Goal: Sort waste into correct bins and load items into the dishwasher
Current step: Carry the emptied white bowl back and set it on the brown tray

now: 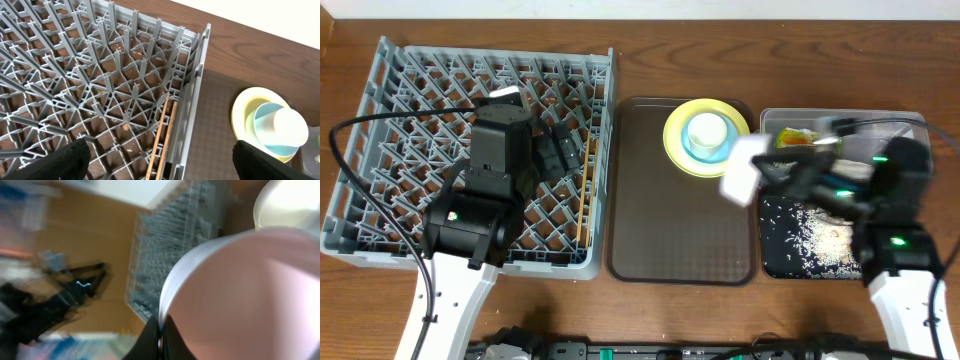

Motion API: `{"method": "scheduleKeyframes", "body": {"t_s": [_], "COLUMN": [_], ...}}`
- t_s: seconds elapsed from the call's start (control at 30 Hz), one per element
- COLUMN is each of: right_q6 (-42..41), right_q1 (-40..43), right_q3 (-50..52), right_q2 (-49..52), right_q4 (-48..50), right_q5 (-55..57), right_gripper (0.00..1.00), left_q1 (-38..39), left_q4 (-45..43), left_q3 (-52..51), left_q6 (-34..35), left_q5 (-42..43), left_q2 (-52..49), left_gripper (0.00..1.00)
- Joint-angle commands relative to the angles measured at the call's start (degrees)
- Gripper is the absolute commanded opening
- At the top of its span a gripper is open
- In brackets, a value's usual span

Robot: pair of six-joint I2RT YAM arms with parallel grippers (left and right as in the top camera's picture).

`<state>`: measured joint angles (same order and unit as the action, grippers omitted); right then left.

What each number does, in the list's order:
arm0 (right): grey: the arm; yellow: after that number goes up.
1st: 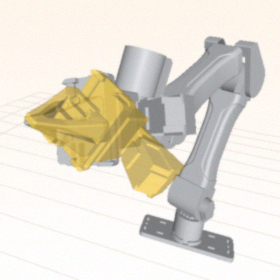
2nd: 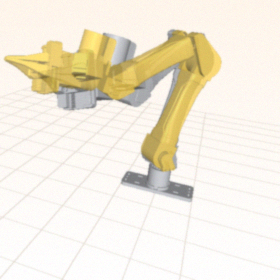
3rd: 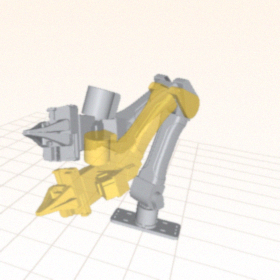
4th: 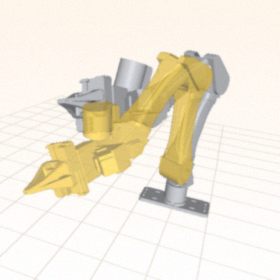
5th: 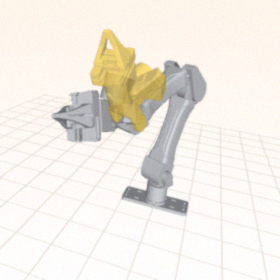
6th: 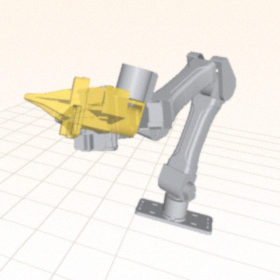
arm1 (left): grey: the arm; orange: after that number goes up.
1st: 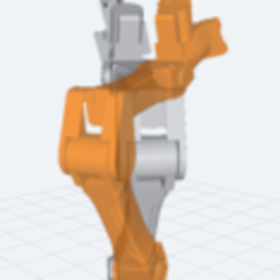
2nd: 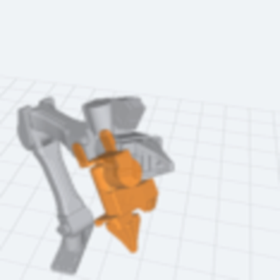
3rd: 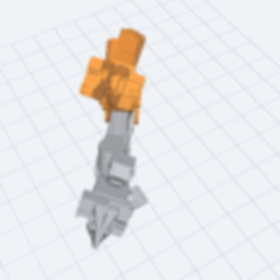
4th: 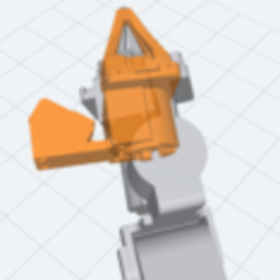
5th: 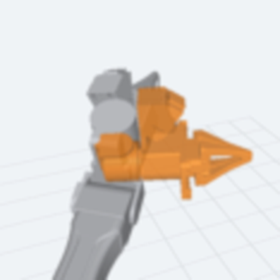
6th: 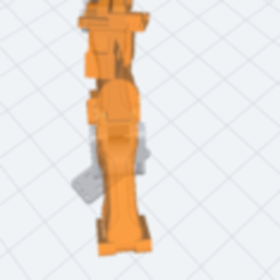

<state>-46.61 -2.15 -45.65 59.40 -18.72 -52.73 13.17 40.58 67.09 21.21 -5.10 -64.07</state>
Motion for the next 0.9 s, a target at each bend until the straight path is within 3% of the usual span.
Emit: {"method": "scheduleKeyframes", "body": {"t_s": [0.0,0.23,0.37,0.53,0.57,0.63,0.73,0.87], "right_q6": [10.86,19.80,23.04,25.64,26.56,29.16,33.57,40.17], "right_q1": [-15.63,-43.30,-50.40,-51.76,-51.76,-51.74,-50.69,-46.73], "right_q3": [-4.74,-6.51,-6.54,-6.54,-6.54,-7.23,-12.13,-21.81], "right_q2": [2.16,12.81,20.48,26.32,26.60,26.51,26.34,26.38], "right_q4": [-5.42,-10.62,-8.76,-7.37,-6.91,-6.51,-10.54,-18.58], "right_q5": [26.10,53.35,59.95,60.02,60.00,60.00,59.76,59.76], "right_gripper": [0.01,0.01,0.01,0.02,0.07,0.33,0.62,0.69], "left_q1": [-0.31,-0.31,-0.31,-0.31,-0.31,-0.31,-0.31,-0.31], "left_q4": [0.13,0.11,0.13,0.13,0.11,0.11,0.13,0.13], "left_q3": [0.33,0.33,0.33,0.33,0.33,0.33,0.33,0.33], "left_q6": [0.48,0.48,0.48,0.48,0.48,0.48,0.48,0.48], "left_q5": [-0.94,-0.94,-0.94,-0.94,-0.94,-0.94,-0.94,-0.94], "left_q2": [0.11,0.11,0.11,0.11,0.11,0.11,0.11,0.11], "left_gripper": [0.94,0.94,0.94,0.94,0.94,0.94,0.94,0.94]}}
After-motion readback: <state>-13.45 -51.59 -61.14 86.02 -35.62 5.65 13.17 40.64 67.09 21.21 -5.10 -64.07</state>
